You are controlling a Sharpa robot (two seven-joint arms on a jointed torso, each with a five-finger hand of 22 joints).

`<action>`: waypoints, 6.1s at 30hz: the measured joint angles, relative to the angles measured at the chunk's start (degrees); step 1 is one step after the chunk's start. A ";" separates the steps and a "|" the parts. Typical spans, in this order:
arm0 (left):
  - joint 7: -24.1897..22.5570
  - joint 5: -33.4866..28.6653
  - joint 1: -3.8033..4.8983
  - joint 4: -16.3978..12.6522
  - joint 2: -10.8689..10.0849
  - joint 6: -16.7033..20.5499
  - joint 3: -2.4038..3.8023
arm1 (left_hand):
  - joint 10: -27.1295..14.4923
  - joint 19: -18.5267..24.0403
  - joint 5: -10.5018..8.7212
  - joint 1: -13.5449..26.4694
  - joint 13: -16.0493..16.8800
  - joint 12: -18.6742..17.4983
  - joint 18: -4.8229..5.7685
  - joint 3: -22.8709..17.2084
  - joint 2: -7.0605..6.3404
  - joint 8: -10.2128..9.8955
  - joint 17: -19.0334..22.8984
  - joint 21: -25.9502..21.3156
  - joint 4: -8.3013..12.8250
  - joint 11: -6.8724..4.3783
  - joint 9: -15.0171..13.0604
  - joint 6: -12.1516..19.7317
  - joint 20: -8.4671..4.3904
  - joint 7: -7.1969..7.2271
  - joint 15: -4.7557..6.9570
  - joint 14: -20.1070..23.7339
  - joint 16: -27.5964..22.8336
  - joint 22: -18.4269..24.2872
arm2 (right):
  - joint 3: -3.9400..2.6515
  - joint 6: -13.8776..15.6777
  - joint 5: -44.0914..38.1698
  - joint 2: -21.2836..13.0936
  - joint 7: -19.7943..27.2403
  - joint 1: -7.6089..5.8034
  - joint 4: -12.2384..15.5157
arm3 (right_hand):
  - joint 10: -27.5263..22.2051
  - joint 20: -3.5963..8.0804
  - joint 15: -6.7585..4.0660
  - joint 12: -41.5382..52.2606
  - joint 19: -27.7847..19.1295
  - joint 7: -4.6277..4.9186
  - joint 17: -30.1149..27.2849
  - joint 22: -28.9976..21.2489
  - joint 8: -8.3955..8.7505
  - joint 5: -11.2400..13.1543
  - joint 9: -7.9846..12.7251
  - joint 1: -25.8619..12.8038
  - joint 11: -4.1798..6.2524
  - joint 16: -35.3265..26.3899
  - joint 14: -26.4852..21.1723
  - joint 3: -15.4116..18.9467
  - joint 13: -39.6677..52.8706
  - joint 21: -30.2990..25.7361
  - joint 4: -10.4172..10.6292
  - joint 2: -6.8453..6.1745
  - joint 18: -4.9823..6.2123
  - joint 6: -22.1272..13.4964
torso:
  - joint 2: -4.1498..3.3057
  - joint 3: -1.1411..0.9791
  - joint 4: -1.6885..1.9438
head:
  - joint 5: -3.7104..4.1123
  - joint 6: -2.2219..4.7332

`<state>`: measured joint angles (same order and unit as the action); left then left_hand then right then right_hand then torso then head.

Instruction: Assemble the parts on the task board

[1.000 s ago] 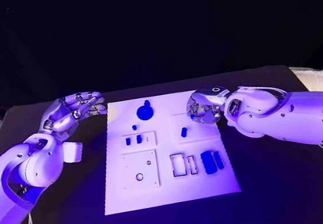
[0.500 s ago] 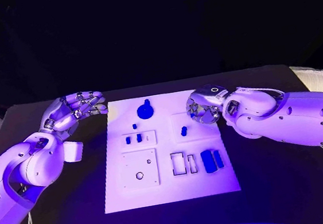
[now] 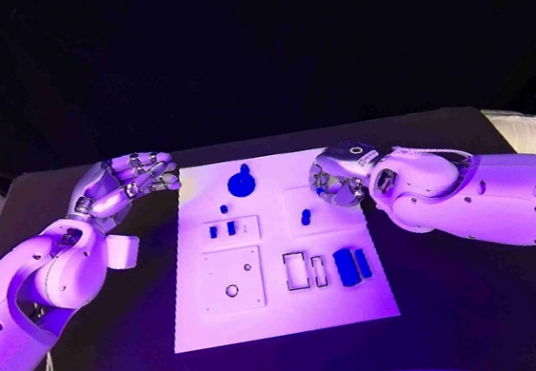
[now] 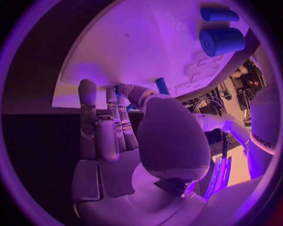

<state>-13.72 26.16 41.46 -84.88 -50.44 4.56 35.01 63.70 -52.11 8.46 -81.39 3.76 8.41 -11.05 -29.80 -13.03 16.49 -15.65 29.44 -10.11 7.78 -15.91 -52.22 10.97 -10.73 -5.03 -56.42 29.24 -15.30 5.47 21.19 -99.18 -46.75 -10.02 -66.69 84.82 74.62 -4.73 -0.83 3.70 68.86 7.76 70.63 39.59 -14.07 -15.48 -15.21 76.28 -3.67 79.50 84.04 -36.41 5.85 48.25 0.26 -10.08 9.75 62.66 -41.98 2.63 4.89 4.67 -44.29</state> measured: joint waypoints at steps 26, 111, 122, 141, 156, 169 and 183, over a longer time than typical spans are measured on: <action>0.51 0.94 -0.26 0.41 0.12 0.06 0.00 | -0.22 0.00 0.00 -0.43 0.00 -0.61 0.00 0.16 0.00 -0.22 -0.29 -0.22 0.16 0.22 0.20 0.01 0.00 -0.41 -0.21 -0.21 -0.45 0.18 | -0.31 5.76 -0.08 -2.82 -0.59 0.40 5.06 | 0.18 0.21 0.01 -0.05 0.63 -0.36 0.86 1.82 -0.50 0.04 -0.92 -0.35 -0.18 0.72 0.00 -1.74 0.01 1.34 0.13 0.38 0.00 -0.31 | 0.00 0.00 -0.02 | -0.19 0.37; 0.25 0.97 -0.92 -0.12 1.46 2.26 0.05 | -0.22 0.01 0.00 -0.67 0.00 -1.02 0.00 0.15 0.24 -0.44 -0.57 -0.43 0.15 0.22 0.32 0.21 0.00 -0.61 -0.21 -0.20 -0.92 0.23 | 0.75 14.32 -2.04 11.59 1.58 9.68 7.54 | 0.19 0.41 -0.19 -0.30 0.82 -0.26 1.34 1.34 -0.60 -0.38 -1.42 -0.31 -0.19 0.97 -0.19 -3.39 -0.15 1.52 0.41 0.34 0.00 -0.73 | -0.01 0.13 -0.02 | -13.72 -2.94; 0.27 0.98 -0.92 -0.06 1.54 2.25 0.05 | -0.22 0.01 0.00 -0.67 0.00 -1.10 -0.01 0.15 0.24 -0.44 -0.65 -0.43 0.15 0.22 0.37 0.21 0.00 -0.61 -0.21 -0.20 -0.95 0.26 | 0.86 14.18 -2.20 11.66 1.45 9.74 7.25 | 0.19 0.41 -0.18 -0.21 0.82 -0.23 1.48 1.23 -0.77 -0.20 -1.41 -0.31 -0.19 1.20 -0.19 -3.69 -0.19 1.31 0.36 0.35 0.00 -0.76 | -0.01 0.15 -0.01 | -13.91 -3.27; 0.35 1.07 -0.93 -0.04 1.54 2.24 0.05 | -0.22 0.01 0.00 -0.66 0.00 -1.10 0.00 0.31 0.24 -0.44 -0.74 -0.43 0.31 0.21 0.36 0.21 0.00 -0.61 -0.21 -0.20 -0.95 0.25 | 0.97 14.05 -2.35 12.22 1.40 10.33 6.78 | 0.19 0.41 -0.18 -0.22 0.83 -0.39 1.47 1.29 -0.58 -0.43 -1.49 -0.31 -0.19 1.17 -0.19 -3.67 -0.22 1.34 0.37 0.34 0.00 -0.60 | -0.04 0.12 0.01 | -14.30 -3.65; 0.39 1.12 -0.93 -0.06 1.49 2.23 0.05 | -0.22 0.01 0.00 -0.66 0.00 -1.10 -0.01 0.31 0.24 -0.44 -0.83 -0.65 0.31 0.21 0.43 0.21 0.00 -0.61 -0.21 -0.20 -1.18 0.31 | 0.96 14.13 -3.21 12.50 1.09 10.35 6.40 | 0.19 0.41 -0.18 -0.30 0.84 -0.39 1.46 1.34 -0.79 -0.34 -1.52 -0.23 -0.19 1.17 -0.18 -3.83 -0.21 1.30 0.19 0.27 0.00 -0.61 | -0.03 0.12 -0.01 | -14.41 -3.77; 0.46 1.14 -0.93 -0.07 1.46 2.21 0.06 | -0.22 0.01 0.00 -0.67 0.00 -1.10 0.00 0.31 0.24 -0.43 -0.88 -0.65 0.31 0.21 0.43 0.21 0.00 -0.61 -0.21 -0.20 -1.18 0.30 | 1.00 14.34 -4.13 12.60 0.54 10.42 6.39 | 0.19 0.41 -0.10 -0.23 0.84 -0.34 1.51 1.33 -0.73 -0.18 -1.55 -0.23 -0.19 1.17 -0.11 -3.81 -0.26 1.29 0.17 0.27 0.00 -0.66 | -0.03 0.11 -0.01 | -14.33 -3.76; 0.59 1.16 -0.93 -0.10 1.41 2.14 0.06 | -0.22 0.01 0.00 -0.66 0.00 -1.10 0.00 0.31 0.24 -0.66 -0.94 -0.65 0.31 0.21 0.42 0.21 0.00 -0.61 -0.21 -0.20 -1.18 0.30 | 0.98 13.37 -5.07 12.81 0.35 10.33 6.23 | 0.19 0.38 -0.10 -0.23 0.75 -0.29 1.39 1.42 -0.99 -0.27 -1.56 -0.23 -0.19 1.17 -0.10 -3.75 -0.30 1.22 0.14 0.26 0.00 -0.71 | -0.03 0.11 -0.02 | -14.27 -3.82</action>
<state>-13.14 27.32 40.53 -84.98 -49.03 6.70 35.06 63.48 -52.11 8.46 -82.05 3.76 7.31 -11.05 -29.49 -12.79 15.83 -16.59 28.78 -9.80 7.99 -15.48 -52.00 10.96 -11.34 -5.23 -56.62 28.06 -15.01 6.46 34.56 -104.25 -33.95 -9.68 -56.36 91.05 74.81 -4.35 -0.92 3.48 69.61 7.47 72.02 41.01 -15.07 -15.75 -16.77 76.05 -3.85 80.66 83.93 -40.16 5.55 49.47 0.39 -9.82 9.75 61.95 -42.01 2.74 4.87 -9.60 -48.11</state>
